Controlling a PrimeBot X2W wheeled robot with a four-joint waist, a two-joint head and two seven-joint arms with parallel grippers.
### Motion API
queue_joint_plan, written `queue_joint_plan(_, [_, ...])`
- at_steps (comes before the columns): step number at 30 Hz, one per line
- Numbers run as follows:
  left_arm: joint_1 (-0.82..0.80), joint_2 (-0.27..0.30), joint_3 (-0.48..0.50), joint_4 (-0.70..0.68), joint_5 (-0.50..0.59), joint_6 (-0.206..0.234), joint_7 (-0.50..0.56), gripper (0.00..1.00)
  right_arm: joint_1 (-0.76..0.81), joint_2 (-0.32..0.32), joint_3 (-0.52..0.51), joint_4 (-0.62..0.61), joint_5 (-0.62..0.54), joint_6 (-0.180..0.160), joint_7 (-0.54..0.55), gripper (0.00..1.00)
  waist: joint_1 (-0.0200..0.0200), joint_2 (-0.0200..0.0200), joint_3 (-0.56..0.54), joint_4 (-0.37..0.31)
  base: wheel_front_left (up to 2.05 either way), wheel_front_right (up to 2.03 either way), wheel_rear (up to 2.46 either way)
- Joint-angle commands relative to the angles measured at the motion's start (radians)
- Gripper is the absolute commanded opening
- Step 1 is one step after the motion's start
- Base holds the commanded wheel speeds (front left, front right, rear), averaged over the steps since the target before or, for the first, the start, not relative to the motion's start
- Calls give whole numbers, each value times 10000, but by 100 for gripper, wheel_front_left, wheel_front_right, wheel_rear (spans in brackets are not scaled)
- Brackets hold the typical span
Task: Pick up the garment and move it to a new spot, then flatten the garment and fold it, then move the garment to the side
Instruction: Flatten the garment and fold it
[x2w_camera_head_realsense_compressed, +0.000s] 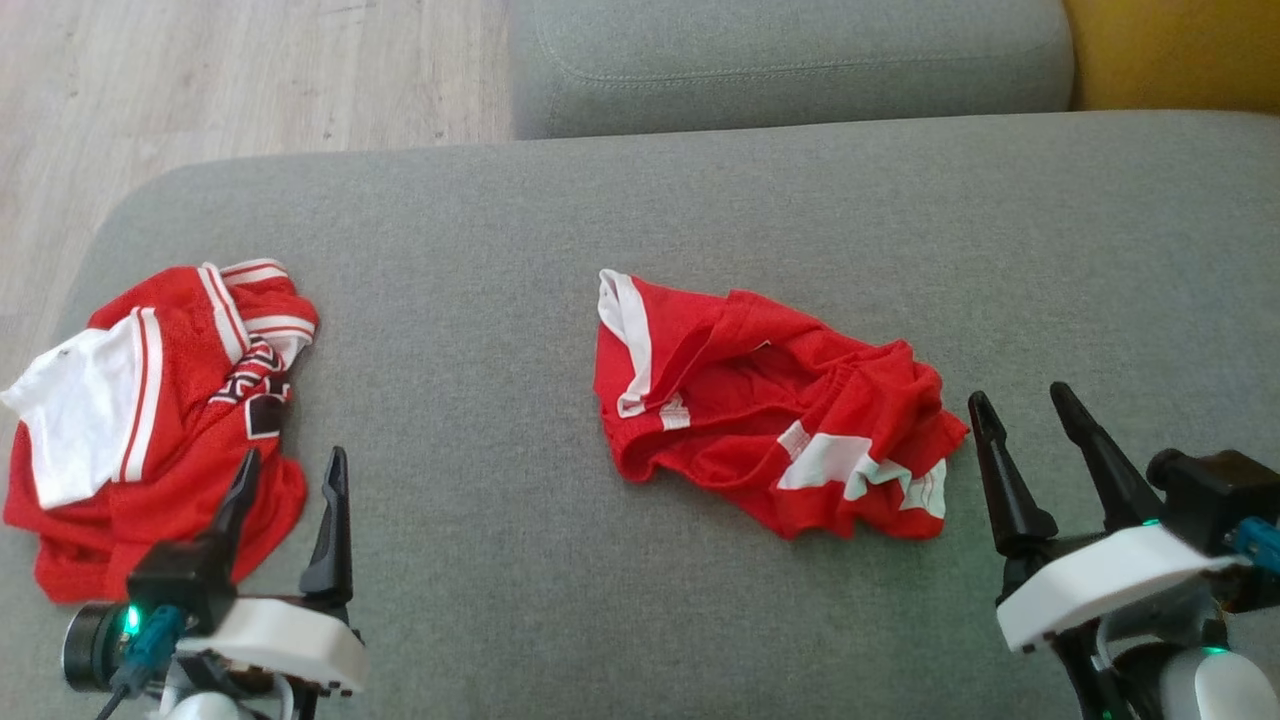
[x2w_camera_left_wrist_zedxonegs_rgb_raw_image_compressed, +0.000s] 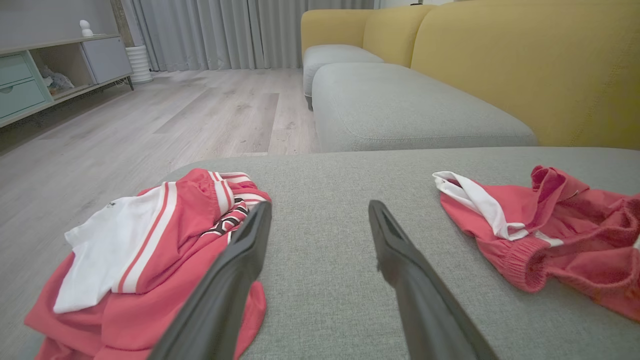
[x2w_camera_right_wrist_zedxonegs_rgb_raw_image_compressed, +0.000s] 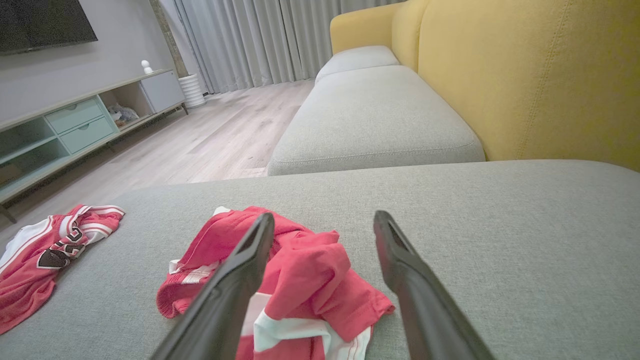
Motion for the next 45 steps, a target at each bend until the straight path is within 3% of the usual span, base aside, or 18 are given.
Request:
queue_joint_plan(1, [-376,316,377,-345,-6,50,5,100,-295,-39,233,-406,41,-7,17,100,0,0,6,0,0,0,0])
queue_joint_plan(14, [-1161,207,-150,-598,323,-42,505,100,-462,-39,194,-497,111,-7,-65,100,0,0,411,-10,0,0,0])
queue_joint_plan(19, [-2598,-417,-974,-504,595,-612,1117,100,-701,-39,95,-653,43,-7,-79,100,0,0,976,-25,0,0,0])
queue_joint_plan(26, [-4887,-2292,-2933,691,864,-1911,2524,100,-1046,-39,69,-836,-44,-7,-34,100,0,0,1743,-160,0,0,0])
queue_joint_plan(30, [-5447,-3011,-3816,1490,840,-2607,3162,100,-1153,-39,39,-842,-11,-7,-45,100,0,0,1945,-272,0,0,0])
queue_joint_plan(35, [-5729,-3375,-4453,2293,844,-3136,3602,100,-1219,-39,12,-800,50,-7,-97,100,0,0,2106,-366,0,0,0])
queue_joint_plan(42, [-5957,-3535,-4799,3295,869,-3428,3737,100,-1352,-39,27,-682,225,-7,-191,100,0,0,2262,-482,0,0,0])
queue_joint_plan(43, [-5989,-3570,-4820,3400,858,-3460,3703,81,-1368,-39,32,-663,244,-7,-204,100,0,0,2277,-496,0,0,0])
queue_joint_plan(44, [-6010,-3603,-4848,3531,830,-3501,3697,40,-1382,-39,33,-643,263,-7,-220,100,0,0,2292,-511,0,0,0])
queue_joint_plan(45, [-6041,-3627,-4873,3657,822,-3533,3669,6,-1398,-39,41,-620,285,-7,-234,100,0,0,2310,-538,0,0,0])
